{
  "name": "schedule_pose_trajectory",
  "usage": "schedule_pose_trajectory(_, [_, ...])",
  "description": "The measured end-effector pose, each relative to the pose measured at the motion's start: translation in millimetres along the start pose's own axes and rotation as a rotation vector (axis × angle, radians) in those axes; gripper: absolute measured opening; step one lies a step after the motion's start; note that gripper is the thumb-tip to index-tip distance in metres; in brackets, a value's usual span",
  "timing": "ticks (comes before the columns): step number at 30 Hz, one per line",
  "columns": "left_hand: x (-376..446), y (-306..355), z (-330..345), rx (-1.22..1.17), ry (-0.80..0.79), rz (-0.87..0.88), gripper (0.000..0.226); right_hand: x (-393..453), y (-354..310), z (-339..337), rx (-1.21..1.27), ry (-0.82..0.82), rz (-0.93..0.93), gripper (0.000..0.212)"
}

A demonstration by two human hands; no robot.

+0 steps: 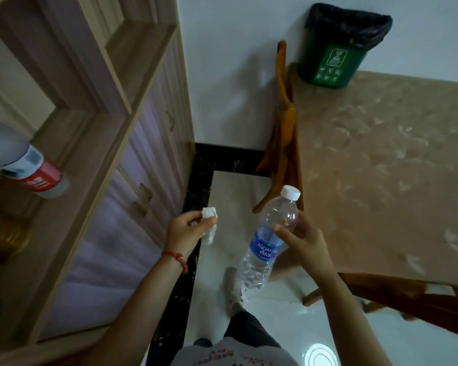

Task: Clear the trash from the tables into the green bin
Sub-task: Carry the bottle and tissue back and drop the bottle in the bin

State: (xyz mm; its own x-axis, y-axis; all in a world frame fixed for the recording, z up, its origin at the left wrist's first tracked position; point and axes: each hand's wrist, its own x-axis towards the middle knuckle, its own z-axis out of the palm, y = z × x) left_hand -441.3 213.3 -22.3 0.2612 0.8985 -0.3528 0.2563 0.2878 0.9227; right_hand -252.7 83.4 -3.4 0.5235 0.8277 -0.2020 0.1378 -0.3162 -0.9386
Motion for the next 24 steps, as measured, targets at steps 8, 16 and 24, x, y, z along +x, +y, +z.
schedule_pose_trajectory(8, [105,52,29,0.0,0.023,0.017,0.014,124,-26,-13,0.031,-0.006,-0.017,0.058])
schedule_pose_trajectory(16, [200,105,48,-0.022,0.034,0.068,0.022,232,-58,-20,0.107,-0.02,-0.036,0.043])
schedule_pose_trajectory(24, [317,155,58,-0.011,-0.079,0.136,0.024,333,-86,-7,0.148,0.066,-0.016,0.049])
